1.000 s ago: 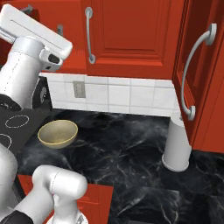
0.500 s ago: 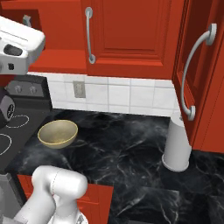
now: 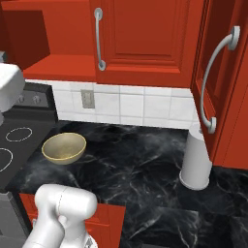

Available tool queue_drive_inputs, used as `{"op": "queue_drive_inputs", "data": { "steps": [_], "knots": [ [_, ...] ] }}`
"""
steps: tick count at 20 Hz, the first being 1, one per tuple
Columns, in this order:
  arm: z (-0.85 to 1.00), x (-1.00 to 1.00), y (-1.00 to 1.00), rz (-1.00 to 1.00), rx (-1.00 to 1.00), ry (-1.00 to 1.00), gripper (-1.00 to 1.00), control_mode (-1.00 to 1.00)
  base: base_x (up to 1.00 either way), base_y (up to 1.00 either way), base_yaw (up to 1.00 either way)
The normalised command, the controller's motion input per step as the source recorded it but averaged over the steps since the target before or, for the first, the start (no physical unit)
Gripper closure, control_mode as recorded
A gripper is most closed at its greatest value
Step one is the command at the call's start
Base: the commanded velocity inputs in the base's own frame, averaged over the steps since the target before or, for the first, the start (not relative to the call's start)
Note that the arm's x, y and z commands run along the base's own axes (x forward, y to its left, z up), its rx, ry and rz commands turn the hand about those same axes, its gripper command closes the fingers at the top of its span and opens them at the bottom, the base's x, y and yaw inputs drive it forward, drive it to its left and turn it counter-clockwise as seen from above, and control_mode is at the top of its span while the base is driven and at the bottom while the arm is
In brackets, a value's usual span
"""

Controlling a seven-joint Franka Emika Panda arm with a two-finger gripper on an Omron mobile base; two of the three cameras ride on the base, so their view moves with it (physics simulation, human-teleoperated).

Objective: Open the cabinet and move the ladle to the pot. Then close the cabinet.

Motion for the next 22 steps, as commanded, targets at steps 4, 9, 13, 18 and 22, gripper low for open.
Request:
{"op": "queue_drive_inputs", "data": {
  "steps": [4,9,13,18,22],
  "knots": [
    [-0.56,-0.36,0.43,-0.21,-0.29,0.00,-1.00,-1.00,0.00,0.00,0.00],
    [-0.50,-0.05,0.52,-0.25,-0.21,-0.01,-1.00,-1.00,0.00,0.00,0.00],
    [-0.39,0.00,0.52,-0.26,-0.16,0.00,-1.00,-1.00,0.00,0.00,0.00],
    [-0.25,-0.03,0.54,-0.24,-0.13,-0.02,-1.00,-1.00,0.00,0.00,0.00],
    [-0.18,-0.15,0.54,-0.22,-0.11,-0.06,-1.00,-1.00,0.00,0.00,0.00]
  ]
}}
